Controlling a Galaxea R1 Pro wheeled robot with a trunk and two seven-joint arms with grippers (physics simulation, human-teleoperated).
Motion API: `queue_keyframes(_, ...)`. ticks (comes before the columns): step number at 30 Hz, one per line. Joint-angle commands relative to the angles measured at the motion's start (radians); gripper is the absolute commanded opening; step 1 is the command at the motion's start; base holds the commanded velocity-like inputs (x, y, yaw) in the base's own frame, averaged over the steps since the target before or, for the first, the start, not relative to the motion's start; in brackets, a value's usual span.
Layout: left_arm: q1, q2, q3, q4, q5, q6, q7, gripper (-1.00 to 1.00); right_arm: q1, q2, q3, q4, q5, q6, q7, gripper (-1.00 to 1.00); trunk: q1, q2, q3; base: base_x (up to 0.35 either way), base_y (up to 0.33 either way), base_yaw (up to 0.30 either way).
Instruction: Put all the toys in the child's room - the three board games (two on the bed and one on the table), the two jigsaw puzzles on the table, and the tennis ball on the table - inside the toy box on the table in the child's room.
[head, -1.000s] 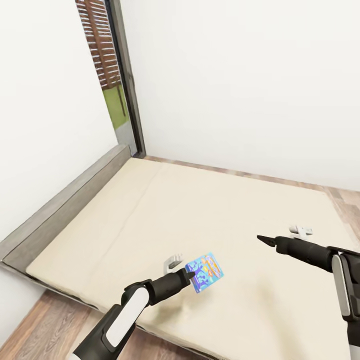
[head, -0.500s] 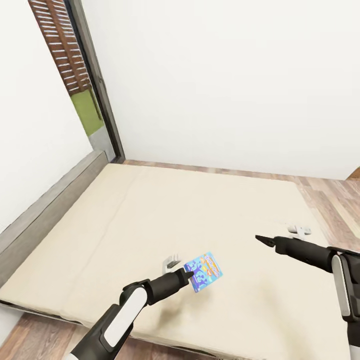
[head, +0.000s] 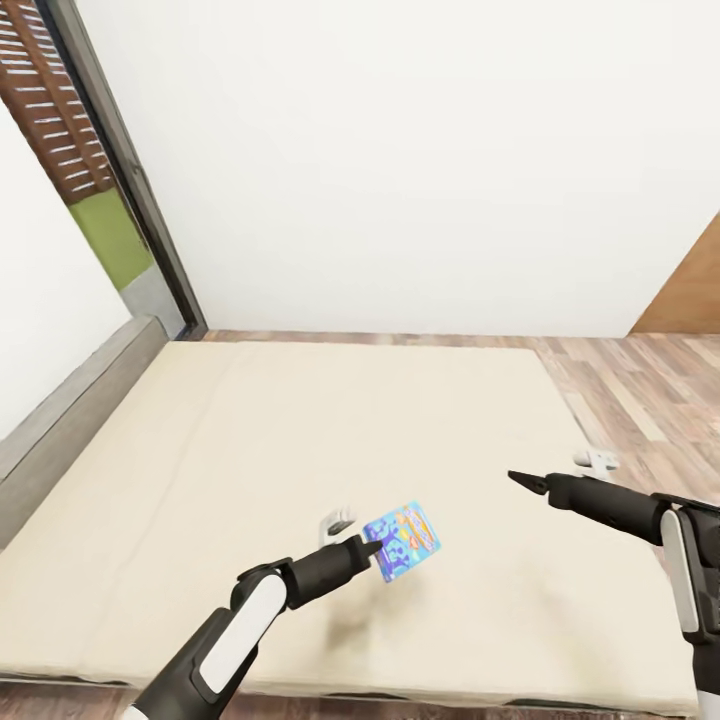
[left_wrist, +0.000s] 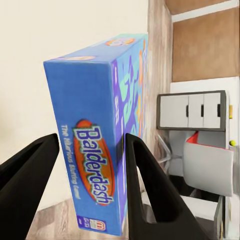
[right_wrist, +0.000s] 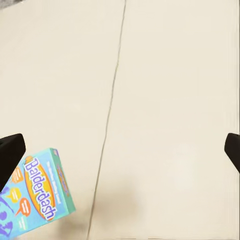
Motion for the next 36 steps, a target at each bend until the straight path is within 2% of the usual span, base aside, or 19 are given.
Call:
queue_keyframes(1, -0.001, 0.007, 0.002, 0.002, 0.007, 0.004, -0.018, -1.00, -0.001, 0.001, 0.000, -0.001, 0.001, 0.007, 0.004, 1.00, -0.004, 0.007, 0.002, 0.000, 0.000, -0.282)
queue_keyframes(2, -0.001, 0.007, 0.002, 0.002, 0.007, 0.004, -0.018, -1.00, -0.001, 0.001, 0.000, -0.001, 0.001, 0.007, 0.004, 1.00, -0.008, 0.014, 0.005, 0.000, 0.000, -0.282)
queue_keyframes(5, -0.006, 0.030, 0.006, 0.008, 0.009, 0.004, -0.083, -1.00, 0.000, 0.005, 0.016, 0.000, 0.000, 0.007, 0.008, 1.00, -0.019, 0.035, 0.015, 0.000, 0.000, -0.282)
queue_keyframes(6, -0.006, 0.030, 0.006, 0.008, 0.009, 0.004, -0.083, -1.00, 0.000, 0.005, 0.016, 0.000, 0.000, 0.007, 0.008, 1.00, -0.023, 0.042, 0.018, 0.000, 0.000, -0.282)
queue_keyframes(9, -0.009, 0.056, 0.008, 0.011, 0.011, 0.006, -0.163, -1.00, -0.001, 0.003, 0.060, 0.000, 0.000, 0.007, 0.023, 1.00, -0.035, 0.063, 0.027, 0.000, 0.000, -0.282)
queue_keyframes(10, -0.009, 0.056, 0.008, 0.011, 0.011, 0.006, -0.163, -1.00, -0.001, 0.003, 0.060, 0.000, 0.000, 0.007, 0.023, 1.00, -0.038, 0.070, 0.031, 0.000, 0.000, -0.282)
queue_keyframes(14, -0.012, 0.081, 0.010, 0.013, 0.012, 0.013, -0.250, -1.00, 0.001, 0.002, 0.110, 0.001, 0.002, 0.007, 0.082, 1.00, -0.054, 0.098, 0.043, 0.000, 0.000, -0.282)
queue_keyframes(17, -0.013, 0.090, 0.012, 0.014, 0.013, 0.029, -0.283, -1.00, 0.006, 0.002, 0.128, 0.001, 0.004, 0.007, 0.127, 1.00, -0.065, 0.119, 0.052, 0.000, 0.000, -0.282)
queue_keyframes(21, -0.013, 0.094, 0.028, 0.014, 0.014, 0.039, -0.300, -1.00, 0.011, 0.002, 0.141, 0.001, 0.005, 0.007, 0.153, 1.00, -0.081, 0.147, 0.065, 0.000, 0.000, -0.282)
queue_keyframes(24, -0.014, 0.096, 0.069, 0.015, 0.016, 0.046, -0.309, -1.00, 0.014, 0.003, 0.150, 0.001, 0.005, 0.007, 0.166, 1.00, -0.092, 0.168, 0.074, 0.000, 0.000, -0.282)
queue_keyframes(28, -0.015, 0.095, 0.143, 0.015, 0.017, 0.058, -0.317, -1.00, 0.016, 0.007, 0.157, 0.001, 0.005, 0.007, 0.174, 1.00, -0.107, 0.196, 0.087, 0.000, 0.000, -0.282)
queue_keyframes(29, -0.015, 0.095, 0.143, 0.015, 0.017, 0.058, -0.317, -1.00, 0.016, 0.007, 0.157, 0.001, 0.005, 0.007, 0.174, 1.00, -0.111, 0.203, 0.090, 0.000, 0.000, -0.282)
queue_keyframes(30, -0.016, 0.093, 0.177, 0.015, 0.017, 0.062, -0.321, -1.00, 0.016, 0.008, 0.159, 0.001, 0.005, 0.007, 0.177, 1.00, -0.115, 0.210, 0.093, 0.000, 0.000, -0.282)
queue_keyframes(32, -0.018, 0.090, 0.208, 0.015, 0.017, 0.063, -0.322, -1.00, 0.017, 0.009, 0.161, 0.001, 0.005, 0.007, 0.178, 1.00, -0.123, 0.224, 0.099, 0.000, 0.000, -0.282)
queue_keyframes(33, -0.018, 0.090, 0.208, 0.015, 0.017, 0.063, -0.322, -1.00, 0.017, 0.009, 0.161, 0.001, 0.005, 0.007, 0.178, 1.00, -0.127, 0.231, 0.103, 0.000, 0.000, -0.282)
queue_keyframes(34, -0.022, 0.087, 0.240, 0.015, 0.015, 0.062, -0.319, -1.00, 0.019, 0.010, 0.161, 0.001, 0.005, 0.007, 0.179, 1.00, -0.130, 0.238, 0.106, 0.000, 0.000, -0.282)
queue_keyframes(36, -0.028, 0.084, 0.269, 0.015, 0.012, 0.060, -0.315, -1.00, 0.019, 0.010, 0.162, 0.001, 0.005, 0.007, 0.179, 1.00, -0.138, 0.252, 0.112, 0.000, 0.000, -0.282)
